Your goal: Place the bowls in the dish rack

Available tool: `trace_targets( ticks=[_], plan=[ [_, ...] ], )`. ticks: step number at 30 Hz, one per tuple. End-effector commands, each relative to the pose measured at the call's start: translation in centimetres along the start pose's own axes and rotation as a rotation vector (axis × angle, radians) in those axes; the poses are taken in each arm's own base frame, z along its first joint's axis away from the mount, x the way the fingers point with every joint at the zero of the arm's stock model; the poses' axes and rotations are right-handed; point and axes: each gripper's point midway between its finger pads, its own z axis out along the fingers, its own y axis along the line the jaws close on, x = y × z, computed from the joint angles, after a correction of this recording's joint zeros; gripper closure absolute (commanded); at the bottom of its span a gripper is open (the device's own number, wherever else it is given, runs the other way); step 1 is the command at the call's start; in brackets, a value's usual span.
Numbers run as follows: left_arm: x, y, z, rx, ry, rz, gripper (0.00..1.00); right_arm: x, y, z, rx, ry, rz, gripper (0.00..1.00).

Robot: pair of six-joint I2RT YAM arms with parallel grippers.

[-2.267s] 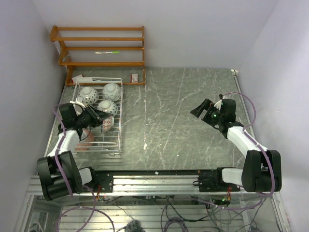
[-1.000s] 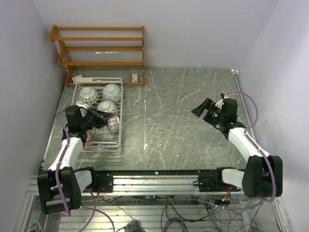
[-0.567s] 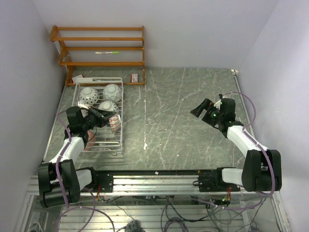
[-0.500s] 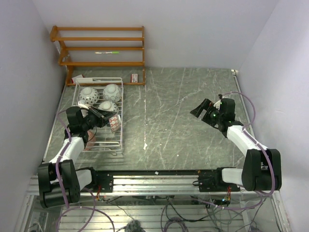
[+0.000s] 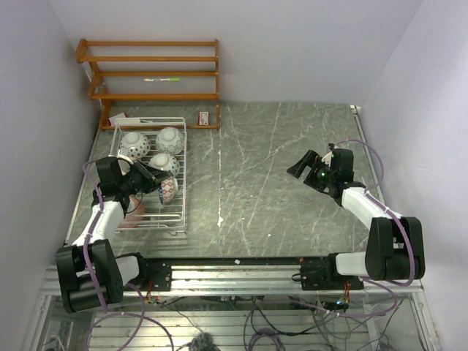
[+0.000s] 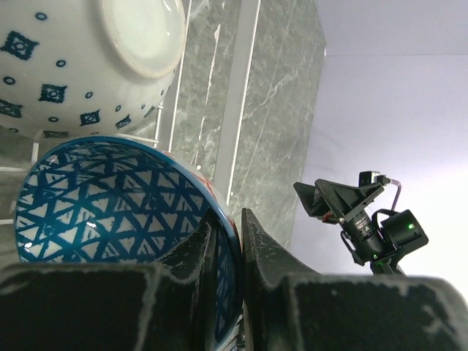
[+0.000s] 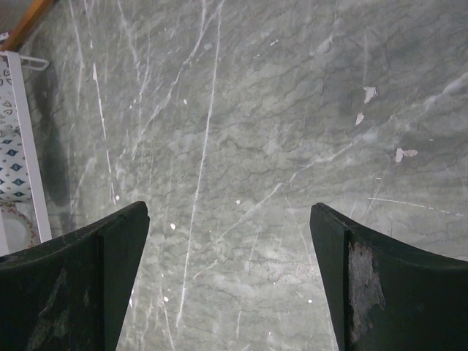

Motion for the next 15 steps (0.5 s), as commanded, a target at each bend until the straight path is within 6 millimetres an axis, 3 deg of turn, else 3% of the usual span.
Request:
trace_targets(
  ticks=[1, 11, 15],
  plan=[
    [5.7, 9.9, -1.0, -0.326, 0.120, -0.158, 0.90, -1.0, 0.9, 0.2, -0.033, -0.024, -0.023, 0.07],
    [5.3, 8.2, -1.5, -0.278, 0.118, -0.117, 0.93, -0.6, 1.0, 0.3, -0.032, -0.019, -0.028, 0.07],
    [3.2, 5.1, -2.6, -0.237, 0.039, -0.030, 0.93, -0.9, 1.4, 0.0, -0.035, -0.027, -0.043, 0.07]
  ],
)
